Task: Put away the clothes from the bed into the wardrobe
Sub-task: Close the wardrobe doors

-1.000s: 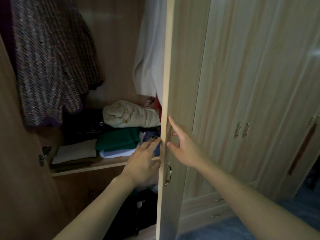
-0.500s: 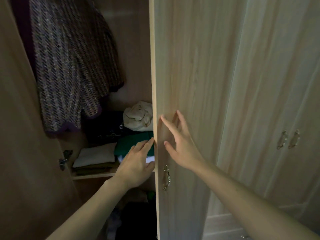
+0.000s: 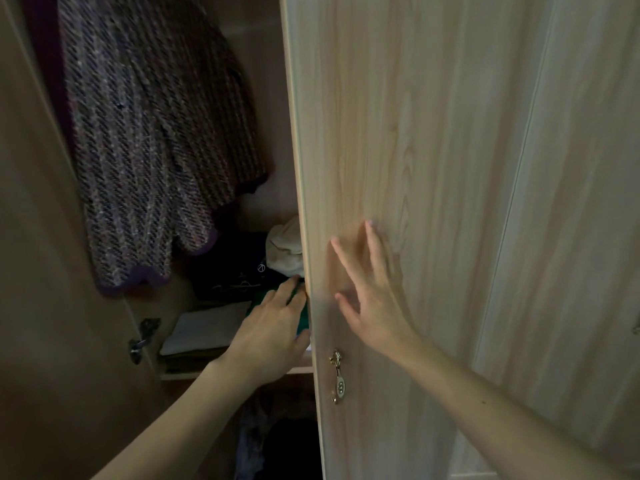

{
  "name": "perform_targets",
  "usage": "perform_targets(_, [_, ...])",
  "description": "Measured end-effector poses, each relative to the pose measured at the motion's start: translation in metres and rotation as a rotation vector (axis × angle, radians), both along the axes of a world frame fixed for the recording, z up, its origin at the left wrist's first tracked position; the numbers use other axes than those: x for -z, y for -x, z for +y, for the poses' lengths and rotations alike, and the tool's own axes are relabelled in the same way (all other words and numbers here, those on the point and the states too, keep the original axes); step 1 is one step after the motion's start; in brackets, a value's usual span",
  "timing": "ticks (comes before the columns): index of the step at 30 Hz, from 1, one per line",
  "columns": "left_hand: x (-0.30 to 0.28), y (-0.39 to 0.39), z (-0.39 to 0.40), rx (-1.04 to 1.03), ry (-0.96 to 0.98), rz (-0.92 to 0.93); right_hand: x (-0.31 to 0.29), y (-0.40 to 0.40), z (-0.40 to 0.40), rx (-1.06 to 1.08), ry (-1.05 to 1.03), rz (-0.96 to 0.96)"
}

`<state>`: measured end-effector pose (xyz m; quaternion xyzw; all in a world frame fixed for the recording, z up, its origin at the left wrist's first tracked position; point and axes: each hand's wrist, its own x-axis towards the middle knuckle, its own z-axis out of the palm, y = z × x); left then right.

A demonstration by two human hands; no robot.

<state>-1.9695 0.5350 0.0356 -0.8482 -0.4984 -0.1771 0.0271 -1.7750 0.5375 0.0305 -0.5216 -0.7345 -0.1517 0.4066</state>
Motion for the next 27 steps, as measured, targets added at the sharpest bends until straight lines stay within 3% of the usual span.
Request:
perform_targets(8, [-0.008,0.008,0.03,0.002,-0.011,0.085,-0.011,0.009,0.022,0.089,0.022,-0.01])
perform_targets(27, [0.011,0.012,0.102,0.075,0.13,-0.124,-0.01,0.026,0.082,0.367,0.095,-0.141])
